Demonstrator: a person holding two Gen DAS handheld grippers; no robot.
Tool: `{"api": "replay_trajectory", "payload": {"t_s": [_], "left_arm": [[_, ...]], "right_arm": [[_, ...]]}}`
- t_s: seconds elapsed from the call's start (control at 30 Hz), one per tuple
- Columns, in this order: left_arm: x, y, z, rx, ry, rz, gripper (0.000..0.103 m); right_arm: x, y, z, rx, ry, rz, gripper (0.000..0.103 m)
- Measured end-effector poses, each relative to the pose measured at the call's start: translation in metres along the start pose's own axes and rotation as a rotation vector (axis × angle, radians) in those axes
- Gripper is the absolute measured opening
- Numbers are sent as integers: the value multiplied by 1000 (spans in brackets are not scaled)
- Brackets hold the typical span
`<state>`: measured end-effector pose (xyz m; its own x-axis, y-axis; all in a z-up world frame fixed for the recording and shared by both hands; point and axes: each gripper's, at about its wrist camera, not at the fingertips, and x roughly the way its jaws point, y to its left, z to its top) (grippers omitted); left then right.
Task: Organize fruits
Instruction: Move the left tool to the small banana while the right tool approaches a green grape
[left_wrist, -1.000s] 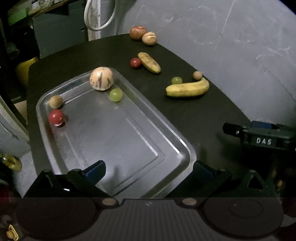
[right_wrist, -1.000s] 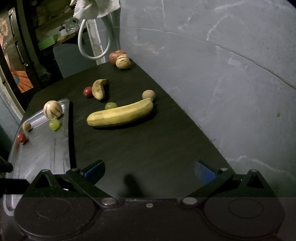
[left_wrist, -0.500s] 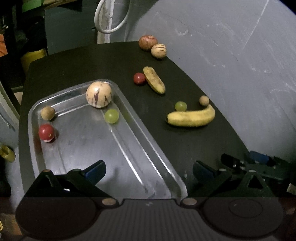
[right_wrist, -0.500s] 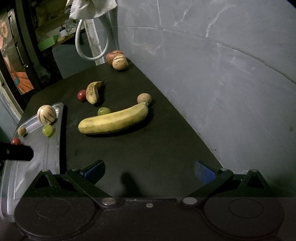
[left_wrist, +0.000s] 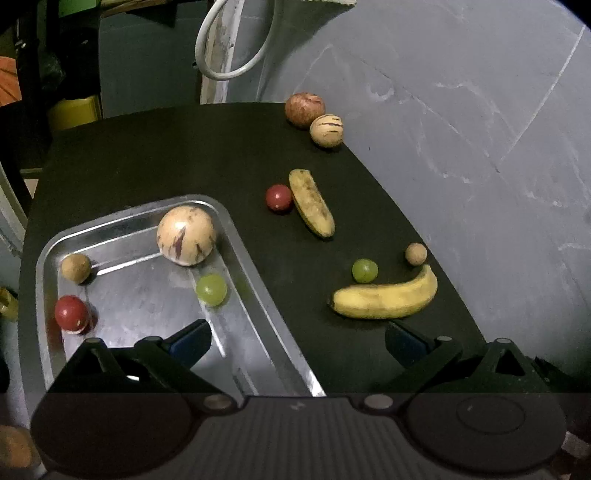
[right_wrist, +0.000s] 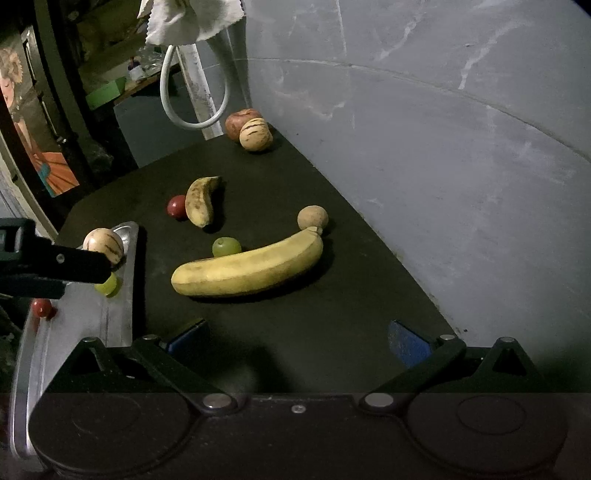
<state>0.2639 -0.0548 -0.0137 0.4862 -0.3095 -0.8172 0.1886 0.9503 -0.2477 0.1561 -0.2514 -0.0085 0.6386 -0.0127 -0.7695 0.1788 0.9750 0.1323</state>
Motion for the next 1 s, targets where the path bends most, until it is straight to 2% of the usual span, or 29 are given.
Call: {"api": "replay_trajectory", "payload": {"t_s": [0.3,0.63,1.0], "left_arm": [[14,-2,15,-5,-11,-2,102],[32,1,41,-61,-36,-10,102],[60,3,69,-145,-32,-42,102]], "right_arm": [[6,10,6,-57,-29,7,102],[16,28,27,-137,-92,44,102],[40,55,51,-217,-93,46,89]]}}
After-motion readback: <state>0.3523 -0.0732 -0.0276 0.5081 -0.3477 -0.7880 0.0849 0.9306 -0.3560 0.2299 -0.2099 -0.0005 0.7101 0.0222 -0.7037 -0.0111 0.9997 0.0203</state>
